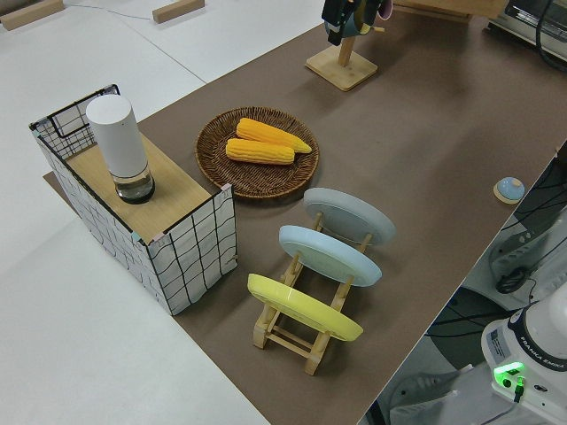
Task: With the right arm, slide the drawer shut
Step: 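Move the right gripper up to the open drawer's front edge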
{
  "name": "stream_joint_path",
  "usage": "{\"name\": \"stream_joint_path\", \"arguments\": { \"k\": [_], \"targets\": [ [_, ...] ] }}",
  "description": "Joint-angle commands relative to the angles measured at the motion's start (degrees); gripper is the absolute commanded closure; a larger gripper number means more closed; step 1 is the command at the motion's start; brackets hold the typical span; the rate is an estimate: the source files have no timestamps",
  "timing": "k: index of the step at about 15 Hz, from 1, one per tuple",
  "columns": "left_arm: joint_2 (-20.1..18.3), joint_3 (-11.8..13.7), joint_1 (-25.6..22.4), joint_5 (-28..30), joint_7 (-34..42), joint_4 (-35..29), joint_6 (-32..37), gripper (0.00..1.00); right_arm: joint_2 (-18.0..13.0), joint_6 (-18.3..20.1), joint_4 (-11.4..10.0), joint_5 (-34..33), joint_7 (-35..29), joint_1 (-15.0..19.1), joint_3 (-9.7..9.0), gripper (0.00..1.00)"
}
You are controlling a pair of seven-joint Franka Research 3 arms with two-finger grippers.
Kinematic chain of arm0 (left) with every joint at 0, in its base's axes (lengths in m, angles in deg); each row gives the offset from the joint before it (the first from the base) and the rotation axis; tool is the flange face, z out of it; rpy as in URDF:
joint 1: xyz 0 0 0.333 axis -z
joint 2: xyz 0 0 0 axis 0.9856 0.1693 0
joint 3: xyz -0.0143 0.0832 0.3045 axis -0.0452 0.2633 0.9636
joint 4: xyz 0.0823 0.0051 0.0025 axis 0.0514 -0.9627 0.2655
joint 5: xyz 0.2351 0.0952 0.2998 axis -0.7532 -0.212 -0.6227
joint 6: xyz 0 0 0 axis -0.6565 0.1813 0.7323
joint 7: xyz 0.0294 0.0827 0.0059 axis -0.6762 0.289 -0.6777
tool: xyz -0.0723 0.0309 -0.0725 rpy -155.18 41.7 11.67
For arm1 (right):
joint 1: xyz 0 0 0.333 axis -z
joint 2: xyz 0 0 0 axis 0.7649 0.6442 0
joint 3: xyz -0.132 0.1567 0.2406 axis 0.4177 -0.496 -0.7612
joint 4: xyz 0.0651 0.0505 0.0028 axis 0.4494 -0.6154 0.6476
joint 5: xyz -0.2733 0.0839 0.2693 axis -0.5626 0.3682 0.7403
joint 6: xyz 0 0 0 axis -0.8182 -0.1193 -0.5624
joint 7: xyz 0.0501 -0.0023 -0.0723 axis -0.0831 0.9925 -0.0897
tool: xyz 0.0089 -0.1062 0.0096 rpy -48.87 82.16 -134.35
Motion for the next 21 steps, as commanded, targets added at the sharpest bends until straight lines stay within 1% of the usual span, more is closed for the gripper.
{"name": "stream_joint_path", "arguments": {
  "k": [1, 5, 10, 12, 14, 16, 19, 21],
  "targets": [
    [0.7, 0.9, 1.0, -0.9, 0.5, 1.1, -0.1, 0.0, 2.9, -4.7, 0.2, -0.1, -7.7, -3.7, 0.35, 1.0],
    [0.7, 0.9, 1.0, -0.8, 0.5, 1.1, -0.1, 0.0, 6.5, -9.5, 0.2, -0.2, -15.2, -6.0, 0.35, 1.0],
    [0.7, 0.9, 1.0, -0.8, 0.5, 1.1, -0.1, 0.0, 10.4, -13.7, -0.1, -0.1, -23.0, -7.7, 0.79, 1.0],
    [0.7, 0.9, 1.0, -0.9, 0.5, 1.1, -0.1, 0.0, 12.1, -13.8, -0.2, -0.2, -25.2, -7.7, 0.79, 1.0],
    [0.7, 0.9, 1.0, -0.9, 0.5, 1.1, -0.1, 0.0, 13.7, -13.9, -0.2, -0.6, -29.0, -8.3, 0.88, 1.0],
    [0.7, 0.9, 1.0, -0.8, 0.5, 1.1, -0.1, 0.0, 14.6, -15.2, -0.2, -0.5, -31.7, -8.4, 0.97, 1.0],
    [0.7, 0.9, 1.0, -0.8, 0.5, 1.1, -0.1, 0.0, 16.5, -15.5, -0.3, -0.4, -35.5, -8.2, 1.23, 1.0],
    [0.7, 0.9, 1.0, -0.8, 0.5, 1.1, -0.1, 0.0, 17.6, -15.6, -0.3, -0.7, -36.2, -8.1, 2.28, 1.0]
  ]
}}
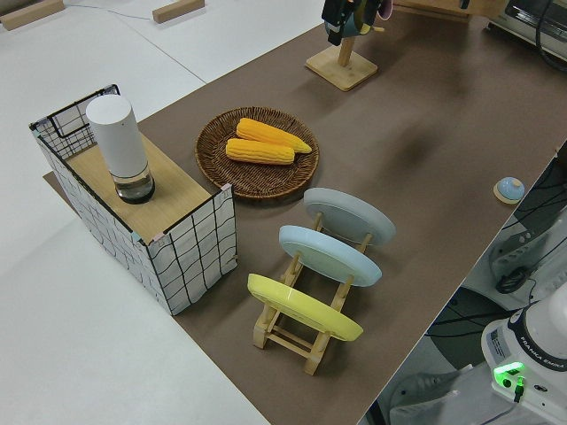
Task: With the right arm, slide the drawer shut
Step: 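Push the drawer front with the right gripper away from the robot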
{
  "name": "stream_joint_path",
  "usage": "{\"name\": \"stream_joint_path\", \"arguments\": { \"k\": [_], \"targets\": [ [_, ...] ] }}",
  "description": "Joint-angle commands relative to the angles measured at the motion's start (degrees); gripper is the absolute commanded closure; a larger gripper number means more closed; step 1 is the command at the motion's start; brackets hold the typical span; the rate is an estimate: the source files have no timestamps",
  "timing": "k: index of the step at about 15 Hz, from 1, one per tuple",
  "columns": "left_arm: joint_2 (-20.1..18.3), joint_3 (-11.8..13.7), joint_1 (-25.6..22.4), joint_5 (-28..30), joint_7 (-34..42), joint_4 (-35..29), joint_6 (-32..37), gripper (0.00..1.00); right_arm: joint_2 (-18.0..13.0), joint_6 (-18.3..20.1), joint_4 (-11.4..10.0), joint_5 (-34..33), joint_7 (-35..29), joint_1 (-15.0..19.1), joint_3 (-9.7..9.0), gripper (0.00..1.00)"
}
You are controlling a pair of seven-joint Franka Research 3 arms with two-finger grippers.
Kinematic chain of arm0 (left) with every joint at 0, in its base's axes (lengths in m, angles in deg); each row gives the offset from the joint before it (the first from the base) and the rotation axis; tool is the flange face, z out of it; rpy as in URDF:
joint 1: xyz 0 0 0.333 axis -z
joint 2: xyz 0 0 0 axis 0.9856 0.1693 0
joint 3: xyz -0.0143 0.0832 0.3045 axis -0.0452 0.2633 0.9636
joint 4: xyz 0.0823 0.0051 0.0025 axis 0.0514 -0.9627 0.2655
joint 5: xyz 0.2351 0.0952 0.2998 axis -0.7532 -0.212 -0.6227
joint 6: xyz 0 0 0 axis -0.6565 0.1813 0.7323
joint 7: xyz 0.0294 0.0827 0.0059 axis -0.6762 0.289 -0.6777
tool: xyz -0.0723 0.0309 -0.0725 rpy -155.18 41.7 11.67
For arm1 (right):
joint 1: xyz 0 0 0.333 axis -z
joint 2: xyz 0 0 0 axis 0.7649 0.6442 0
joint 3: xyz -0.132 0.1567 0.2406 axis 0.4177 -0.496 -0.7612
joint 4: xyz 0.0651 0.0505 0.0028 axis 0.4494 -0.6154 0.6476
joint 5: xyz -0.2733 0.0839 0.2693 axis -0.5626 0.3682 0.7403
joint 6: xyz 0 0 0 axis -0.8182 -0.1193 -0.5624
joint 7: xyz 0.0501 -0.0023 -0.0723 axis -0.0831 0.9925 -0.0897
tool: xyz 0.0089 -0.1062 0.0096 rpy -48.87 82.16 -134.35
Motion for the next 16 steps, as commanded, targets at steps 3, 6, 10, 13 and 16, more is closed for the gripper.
{"name": "stream_joint_path", "arguments": {
  "k": [3, 6, 10, 13, 16],
  "targets": [
    [0.7, 0.9, 1.0, -0.8, 0.5, 1.1, -0.1, 0.0, 2.0, -3.3, 0.1, -0.5, -2.9, 0.3, 2.2, 1.0],
    [0.7, 0.9, 1.0, -0.8, 0.5, 1.1, -0.1, 0.0, 3.0, -4.5, 0.1, -0.5, -2.3, 0.6, 3.08, 1.0],
    [0.7, 0.9, 1.0, -0.8, 0.5, 1.1, -0.1, 0.0, 4.0, -7.9, 0.1, -0.6, -1.8, 0.9, 4.04, 1.0],
    [0.7, 0.9, 1.0, -0.8, 0.5, 1.1, -0.1, 0.0, 4.4, -9.5, 0.2, -0.5, 0.4, 1.0, 5.28, 1.0],
    [0.7, 0.9, 1.0, -0.8, 0.5, 1.1, -0.1, 0.0, 4.6, -10.3, 0.2, -0.1, 2.8, 1.9, 5.72, 1.0]
  ]
}}
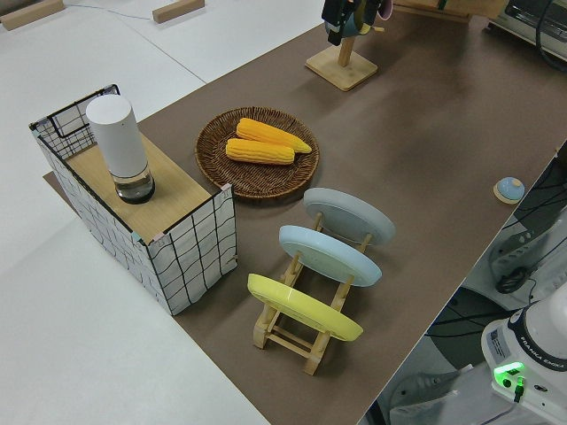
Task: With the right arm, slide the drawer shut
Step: 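Push the drawer front with the right gripper away from the robot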
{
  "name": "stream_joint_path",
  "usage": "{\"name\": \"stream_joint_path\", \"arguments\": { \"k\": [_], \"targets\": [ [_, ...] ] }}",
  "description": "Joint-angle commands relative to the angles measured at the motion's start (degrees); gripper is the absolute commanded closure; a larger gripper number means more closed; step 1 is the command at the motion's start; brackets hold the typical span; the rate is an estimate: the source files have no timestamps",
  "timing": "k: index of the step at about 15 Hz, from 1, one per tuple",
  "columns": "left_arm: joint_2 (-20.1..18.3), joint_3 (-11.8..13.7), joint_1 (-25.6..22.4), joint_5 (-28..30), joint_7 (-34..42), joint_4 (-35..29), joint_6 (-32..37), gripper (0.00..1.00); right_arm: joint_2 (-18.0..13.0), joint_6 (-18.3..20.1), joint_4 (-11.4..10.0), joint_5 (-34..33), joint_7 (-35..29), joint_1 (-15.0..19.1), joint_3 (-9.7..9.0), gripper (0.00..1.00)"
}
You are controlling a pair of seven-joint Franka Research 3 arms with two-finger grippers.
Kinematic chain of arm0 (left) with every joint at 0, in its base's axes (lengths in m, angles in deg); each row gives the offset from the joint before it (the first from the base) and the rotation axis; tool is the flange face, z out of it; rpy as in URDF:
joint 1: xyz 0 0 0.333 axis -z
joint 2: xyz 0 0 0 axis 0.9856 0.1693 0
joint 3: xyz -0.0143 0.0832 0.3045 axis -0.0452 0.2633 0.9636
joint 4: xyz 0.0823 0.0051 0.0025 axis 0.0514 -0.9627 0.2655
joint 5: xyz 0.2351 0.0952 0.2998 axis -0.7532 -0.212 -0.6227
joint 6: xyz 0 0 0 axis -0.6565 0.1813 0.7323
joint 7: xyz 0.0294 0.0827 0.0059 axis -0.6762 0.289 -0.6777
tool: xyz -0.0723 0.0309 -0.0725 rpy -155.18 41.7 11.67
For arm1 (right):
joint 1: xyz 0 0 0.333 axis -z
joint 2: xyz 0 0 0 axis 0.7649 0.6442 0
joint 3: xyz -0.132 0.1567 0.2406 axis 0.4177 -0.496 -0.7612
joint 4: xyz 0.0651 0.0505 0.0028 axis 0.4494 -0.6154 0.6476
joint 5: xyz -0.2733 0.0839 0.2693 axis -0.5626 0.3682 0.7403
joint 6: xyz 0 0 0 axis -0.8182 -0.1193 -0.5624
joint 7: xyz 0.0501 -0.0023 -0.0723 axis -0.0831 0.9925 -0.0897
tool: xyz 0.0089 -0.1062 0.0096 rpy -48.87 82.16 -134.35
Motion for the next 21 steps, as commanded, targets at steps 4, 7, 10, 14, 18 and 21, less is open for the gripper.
{"name": "stream_joint_path", "arguments": {
  "k": [4, 7, 10, 14, 18, 21],
  "targets": [
    [0.7, 0.9, 1.0, -0.8, 0.5, 1.1, -0.1, 0.0, 0.7, -2.8, 0.2, -0.1, 5.3, 3.4, -0.22, 1.0],
    [0.7, 0.9, 1.0, -0.8, 0.5, 1.1, -0.1, 0.0, 1.5, -2.9, 0.2, -0.2, 9.4, 5.0, 0.21, 1.0],
    [0.7, 0.9, 1.0, -0.8, 0.5, 1.1, -0.1, 0.0, 1.5, -2.8, 0.2, 0.0, 11.7, 5.5, 3.37, 1.0],
    [0.7, 0.9, 1.0, -0.8, 0.5, 1.1, -0.1, 0.0, 1.5, -2.9, 0.2, 0.0, 16.2, 9.1, 3.73, 1.0],
    [0.7, 0.9, 1.0, -0.8, 0.5, 1.1, -0.1, 0.0, 1.5, -3.8, 0.3, 0.6, 19.6, 11.2, 3.91, 1.0],
    [0.7, 0.9, 1.0, -0.9, 0.5, 1.1, -0.1, 0.0, 1.4, -3.9, 0.4, 0.6, 22.3, 13.4, 4.08, 1.0]
  ]
}}
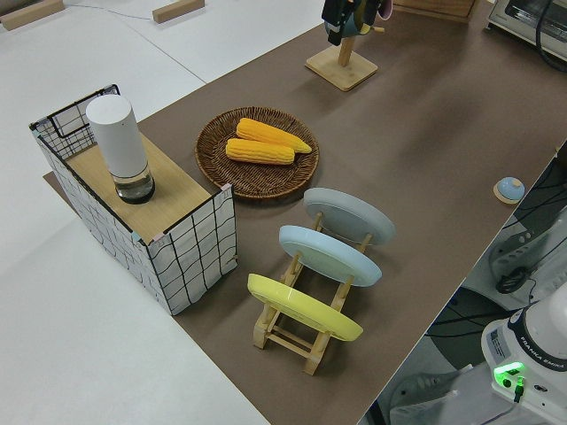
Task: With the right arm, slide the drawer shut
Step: 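Push the drawer front with the right gripper away from the robot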
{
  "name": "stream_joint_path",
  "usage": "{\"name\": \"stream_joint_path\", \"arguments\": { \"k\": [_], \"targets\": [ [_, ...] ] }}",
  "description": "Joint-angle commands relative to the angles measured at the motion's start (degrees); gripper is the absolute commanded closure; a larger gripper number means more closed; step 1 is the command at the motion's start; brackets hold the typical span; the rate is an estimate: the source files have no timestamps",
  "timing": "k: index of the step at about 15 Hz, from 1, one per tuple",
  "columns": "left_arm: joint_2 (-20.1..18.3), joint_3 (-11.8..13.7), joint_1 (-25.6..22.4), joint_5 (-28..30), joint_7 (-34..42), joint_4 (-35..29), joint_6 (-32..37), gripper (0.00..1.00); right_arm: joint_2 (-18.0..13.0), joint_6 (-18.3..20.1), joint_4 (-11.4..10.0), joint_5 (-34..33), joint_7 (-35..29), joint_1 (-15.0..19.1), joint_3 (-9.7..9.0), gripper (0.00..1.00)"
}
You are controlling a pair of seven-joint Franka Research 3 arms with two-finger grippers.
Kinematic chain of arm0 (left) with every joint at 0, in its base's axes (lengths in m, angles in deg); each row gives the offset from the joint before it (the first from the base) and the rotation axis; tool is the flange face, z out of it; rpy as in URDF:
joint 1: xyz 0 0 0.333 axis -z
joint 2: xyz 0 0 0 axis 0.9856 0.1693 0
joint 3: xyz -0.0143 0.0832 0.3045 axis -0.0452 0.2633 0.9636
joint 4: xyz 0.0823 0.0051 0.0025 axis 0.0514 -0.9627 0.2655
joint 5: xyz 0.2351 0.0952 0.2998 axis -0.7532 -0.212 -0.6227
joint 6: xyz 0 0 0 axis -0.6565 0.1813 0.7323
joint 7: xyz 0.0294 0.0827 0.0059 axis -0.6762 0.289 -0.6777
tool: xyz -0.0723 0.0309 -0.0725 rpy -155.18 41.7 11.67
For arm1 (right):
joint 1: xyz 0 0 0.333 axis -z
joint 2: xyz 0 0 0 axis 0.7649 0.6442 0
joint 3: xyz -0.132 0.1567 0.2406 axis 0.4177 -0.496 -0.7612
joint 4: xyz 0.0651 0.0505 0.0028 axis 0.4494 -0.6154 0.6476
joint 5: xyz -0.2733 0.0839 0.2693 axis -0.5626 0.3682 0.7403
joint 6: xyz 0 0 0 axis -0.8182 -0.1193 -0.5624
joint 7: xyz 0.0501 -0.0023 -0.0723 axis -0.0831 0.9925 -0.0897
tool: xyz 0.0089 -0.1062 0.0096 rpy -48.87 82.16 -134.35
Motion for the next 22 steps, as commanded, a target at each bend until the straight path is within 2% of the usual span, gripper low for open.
{"name": "stream_joint_path", "arguments": {
  "k": [1, 3, 6, 8, 10, 14, 17, 22],
  "targets": [
    [0.7, 0.9, 1.0, -0.8, 0.5, 1.1, -0.1, 0.0, 0.2, -1.5, 0.4, 0.6, 5.2, 3.2, -0.2, 1.0],
    [0.7, 0.9, 1.0, -0.8, 0.5, 1.1, -0.1, 0.0, 0.2, -1.6, 0.5, 0.5, 8.4, 4.0, 0.06, 1.0],
    [0.7, 0.9, 1.0, -0.8, 0.5, 1.1, -0.1, 0.0, 0.2, -2.2, 0.7, 0.5, 12.5, 4.6, 1.64, 1.0],
    [0.7, 0.9, 1.0, -0.8, 0.5, 1.1, -0.1, 0.0, 0.1, -2.3, 0.8, 0.5, 15.7, 5.3, 1.82, 1.0],
    [0.7, 0.9, 1.0, -0.8, 0.5, 1.1, -0.1, 0.0, 0.1, -2.7, 1.9, 0.6, 17.8, 6.0, 2.26, 1.0],
    [0.7, 0.9, 1.0, -0.9, 0.5, 1.1, -0.1, 0.0, 0.0, -4.3, 2.4, 0.7, 18.5, 7.3, 2.26, 1.0],
    [0.7, 0.9, 1.0, -0.8, 0.5, 1.1, -0.1, 0.0, -0.1, -4.3, 2.8, 3.6, 18.5, 8.2, 2.35, 1.0],
    [0.7, 0.9, 1.0, -0.8, 0.5, 1.1, -0.1, 0.0, -0.2, -3.8, 2.8, 3.8, 20.1, 8.4, 2.7, 1.0]
  ]
}}
